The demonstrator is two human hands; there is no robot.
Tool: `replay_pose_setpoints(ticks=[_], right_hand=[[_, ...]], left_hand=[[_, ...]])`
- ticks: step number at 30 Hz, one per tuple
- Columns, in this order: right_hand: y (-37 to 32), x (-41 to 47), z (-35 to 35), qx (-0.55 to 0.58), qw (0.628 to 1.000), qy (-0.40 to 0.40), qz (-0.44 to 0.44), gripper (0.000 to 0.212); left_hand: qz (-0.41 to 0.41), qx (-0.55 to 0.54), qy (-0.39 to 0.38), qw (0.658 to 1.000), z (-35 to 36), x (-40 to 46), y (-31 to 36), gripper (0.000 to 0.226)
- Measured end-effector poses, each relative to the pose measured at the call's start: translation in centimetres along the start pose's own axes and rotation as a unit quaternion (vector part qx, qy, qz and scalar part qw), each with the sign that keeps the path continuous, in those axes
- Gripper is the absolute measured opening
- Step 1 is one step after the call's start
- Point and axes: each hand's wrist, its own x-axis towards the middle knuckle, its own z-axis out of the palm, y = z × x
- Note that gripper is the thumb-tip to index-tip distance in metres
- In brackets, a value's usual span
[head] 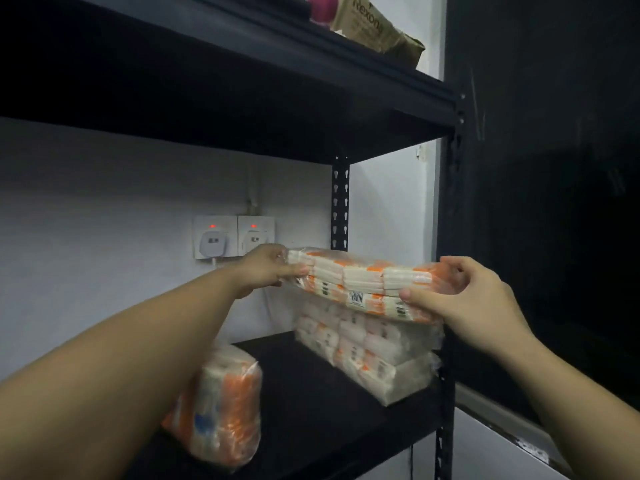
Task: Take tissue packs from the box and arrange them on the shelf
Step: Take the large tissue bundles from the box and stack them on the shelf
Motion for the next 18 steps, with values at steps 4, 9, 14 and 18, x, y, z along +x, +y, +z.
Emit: replay_pose_setpoints(ticks=[4, 9, 14, 18], right_hand=[[0.8, 0.6, 1.4, -0.052, 0.998, 0.017, 0.010, 0.108], [0.6, 1.0, 2.8, -0.149, 0.988, 0.035, 0.005, 0.118], [0.2, 1.7, 4.2, -0.255, 0.966, 0.046, -0.004, 0.104], [0.3, 2.3, 4.7, -0.288, 0.957, 0.035, -0.003, 0.097]], left_hand=[[-0.005, 0.018, -0.036, 0.999, 1.3, 3.4, -0.9, 0.031], [-0.008, 0.031, -0.062, 0.998, 1.9, 6.3, -1.6, 0.041], [-0.014, 0.032, -0.062, 0.997, 1.9, 7.8, -2.5, 0.042], [-0.018, 0.025, -0.055, 0.998, 1.8, 8.3, -3.4, 0.043]])
